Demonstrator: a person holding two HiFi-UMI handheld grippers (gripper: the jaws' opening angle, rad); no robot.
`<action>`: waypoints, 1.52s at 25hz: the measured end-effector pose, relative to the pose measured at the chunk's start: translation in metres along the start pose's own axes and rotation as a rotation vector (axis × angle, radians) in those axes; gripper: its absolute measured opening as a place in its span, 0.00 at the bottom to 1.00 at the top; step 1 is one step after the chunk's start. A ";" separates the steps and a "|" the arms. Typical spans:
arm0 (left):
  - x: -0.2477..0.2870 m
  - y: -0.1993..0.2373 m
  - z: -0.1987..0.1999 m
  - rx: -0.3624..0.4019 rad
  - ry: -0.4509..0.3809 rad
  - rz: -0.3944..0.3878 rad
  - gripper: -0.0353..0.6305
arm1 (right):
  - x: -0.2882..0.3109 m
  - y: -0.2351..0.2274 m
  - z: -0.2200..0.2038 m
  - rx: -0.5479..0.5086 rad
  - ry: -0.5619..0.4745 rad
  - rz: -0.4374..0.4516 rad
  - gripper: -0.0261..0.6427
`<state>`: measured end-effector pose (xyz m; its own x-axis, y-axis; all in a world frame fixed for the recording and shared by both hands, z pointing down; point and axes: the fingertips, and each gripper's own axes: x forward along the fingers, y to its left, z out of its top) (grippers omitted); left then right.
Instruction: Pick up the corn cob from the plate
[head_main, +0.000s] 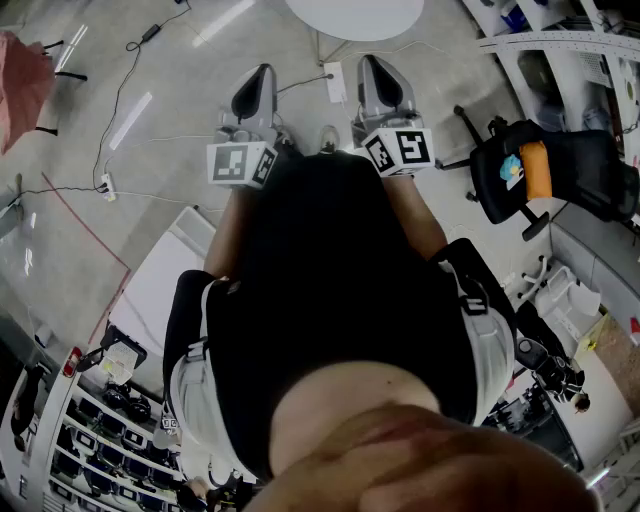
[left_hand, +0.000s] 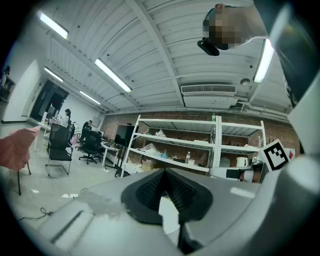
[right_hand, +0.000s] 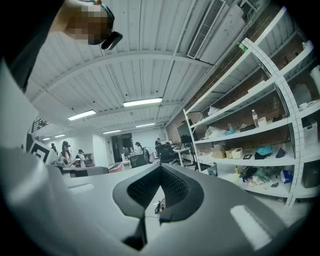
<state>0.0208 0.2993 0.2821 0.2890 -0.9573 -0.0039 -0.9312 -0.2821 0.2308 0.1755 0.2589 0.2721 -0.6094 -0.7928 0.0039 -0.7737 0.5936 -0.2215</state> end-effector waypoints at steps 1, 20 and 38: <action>0.000 0.001 0.000 0.001 -0.001 -0.001 0.06 | 0.001 0.001 0.000 0.000 0.001 0.001 0.05; -0.006 0.037 0.007 -0.022 0.006 -0.037 0.06 | 0.027 0.025 -0.008 0.027 -0.001 -0.042 0.05; 0.041 0.056 0.009 -0.011 0.002 -0.047 0.06 | 0.079 -0.009 0.001 0.025 -0.032 -0.068 0.05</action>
<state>-0.0220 0.2437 0.2864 0.3327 -0.9429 -0.0127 -0.9142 -0.3259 0.2409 0.1344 0.1907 0.2737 -0.5495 -0.8354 -0.0114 -0.8083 0.5350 -0.2457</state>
